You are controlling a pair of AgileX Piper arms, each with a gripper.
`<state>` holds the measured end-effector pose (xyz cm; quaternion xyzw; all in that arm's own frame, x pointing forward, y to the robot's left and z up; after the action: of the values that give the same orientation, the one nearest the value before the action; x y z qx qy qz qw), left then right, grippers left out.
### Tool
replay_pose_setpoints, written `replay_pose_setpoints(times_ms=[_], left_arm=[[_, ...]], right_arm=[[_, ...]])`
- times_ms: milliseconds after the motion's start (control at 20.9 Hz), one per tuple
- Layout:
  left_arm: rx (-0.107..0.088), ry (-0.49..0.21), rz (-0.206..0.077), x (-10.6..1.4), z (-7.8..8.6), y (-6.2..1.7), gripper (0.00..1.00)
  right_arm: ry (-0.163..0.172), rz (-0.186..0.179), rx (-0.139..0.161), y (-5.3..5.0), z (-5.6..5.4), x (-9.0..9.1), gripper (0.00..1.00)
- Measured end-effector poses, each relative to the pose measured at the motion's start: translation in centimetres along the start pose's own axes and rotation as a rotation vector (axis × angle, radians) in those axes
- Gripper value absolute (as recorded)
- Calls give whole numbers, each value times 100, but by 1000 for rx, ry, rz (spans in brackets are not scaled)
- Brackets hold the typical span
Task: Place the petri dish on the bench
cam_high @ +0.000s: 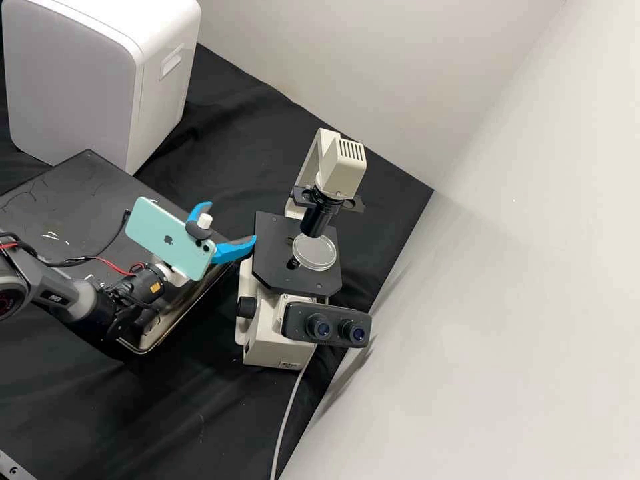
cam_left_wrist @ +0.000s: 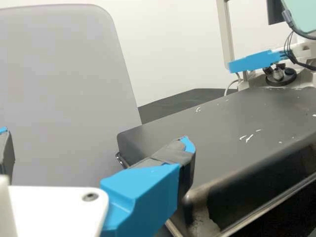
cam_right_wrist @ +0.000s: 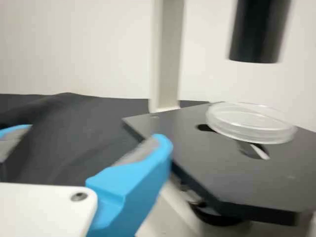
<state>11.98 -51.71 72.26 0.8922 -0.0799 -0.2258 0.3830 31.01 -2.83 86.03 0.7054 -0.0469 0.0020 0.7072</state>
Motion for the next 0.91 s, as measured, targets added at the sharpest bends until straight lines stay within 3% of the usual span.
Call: replay_pose_setpoints(times_ms=[191, 287, 382, 526, 669, 908], left_arm=[[0, 0, 0, 0, 0, 0, 100], [0, 0, 0, 0, 0, 0, 100], [5, 1, -6, 5, 3, -12, 100], [6, 2, -7, 7, 1, -15, 100], [6, 2, -7, 7, 1, -15, 100], [6, 2, -7, 7, 1, -15, 100]], right_arm=[[-17, 28, 34, 92, 64, 12, 100], [-16, 32, 35, 119, 59, 2, 100], [-11, 39, 31, 156, 20, -14, 100], [2, 99, 45, 283, -70, -37, 100], [26, 131, 45, 368, -153, -65, 100], [60, 145, 44, 404, -267, -94, 100]])
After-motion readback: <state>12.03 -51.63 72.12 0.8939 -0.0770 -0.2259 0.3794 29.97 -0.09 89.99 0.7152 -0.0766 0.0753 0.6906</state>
